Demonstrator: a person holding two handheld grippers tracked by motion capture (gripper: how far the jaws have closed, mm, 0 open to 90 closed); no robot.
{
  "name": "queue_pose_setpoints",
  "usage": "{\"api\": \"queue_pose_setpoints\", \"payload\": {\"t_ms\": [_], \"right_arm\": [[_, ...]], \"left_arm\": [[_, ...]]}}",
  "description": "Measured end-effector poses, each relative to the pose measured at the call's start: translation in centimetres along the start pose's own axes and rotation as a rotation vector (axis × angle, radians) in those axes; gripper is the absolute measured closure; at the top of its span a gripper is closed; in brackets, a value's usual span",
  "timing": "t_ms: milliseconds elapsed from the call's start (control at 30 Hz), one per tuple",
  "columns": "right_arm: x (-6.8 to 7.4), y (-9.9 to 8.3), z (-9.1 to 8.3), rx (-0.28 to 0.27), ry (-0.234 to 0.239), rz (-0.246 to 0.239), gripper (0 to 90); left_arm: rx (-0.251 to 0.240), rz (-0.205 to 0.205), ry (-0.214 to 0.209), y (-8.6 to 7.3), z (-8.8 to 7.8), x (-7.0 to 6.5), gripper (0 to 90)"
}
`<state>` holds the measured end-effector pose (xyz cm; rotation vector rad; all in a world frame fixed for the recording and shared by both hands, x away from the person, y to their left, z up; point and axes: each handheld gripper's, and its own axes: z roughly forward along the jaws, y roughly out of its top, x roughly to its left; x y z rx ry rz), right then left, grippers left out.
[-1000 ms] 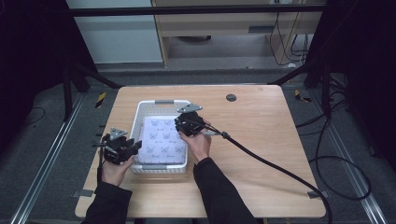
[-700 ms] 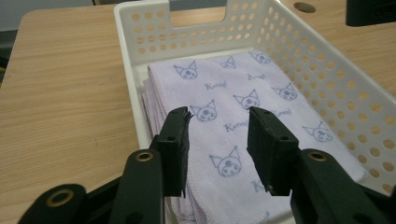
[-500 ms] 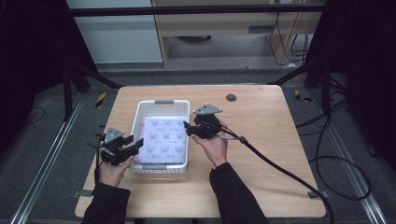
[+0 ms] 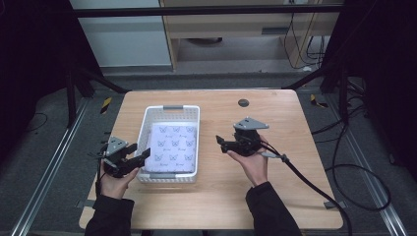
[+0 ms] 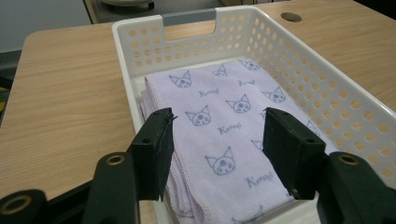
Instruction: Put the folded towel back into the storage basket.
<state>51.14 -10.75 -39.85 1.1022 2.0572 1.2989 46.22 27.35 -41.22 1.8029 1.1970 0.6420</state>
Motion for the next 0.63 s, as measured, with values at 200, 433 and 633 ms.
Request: {"api": "queue_pose_setpoints", "payload": {"t_ms": [200,433,633], "right_arm": [[-1.4,-2.1,-2.0,-0.011,0.002,0.021,18.5],[-3.4,-4.7,-4.4,0.003,-0.020,0.035,17.0],[-4.7,-6.4,-6.6,-0.012,-0.036,0.055,16.6]], "left_arm": [[-0.007,0.007,0.012,-0.3,-0.3,0.2,41.4],[-0.026,0.015,0.012,-0.6,-0.6,0.4,40.2],[-0.042,0.019,0.013,-0.7,-1.1,0.6,38.9]]}}
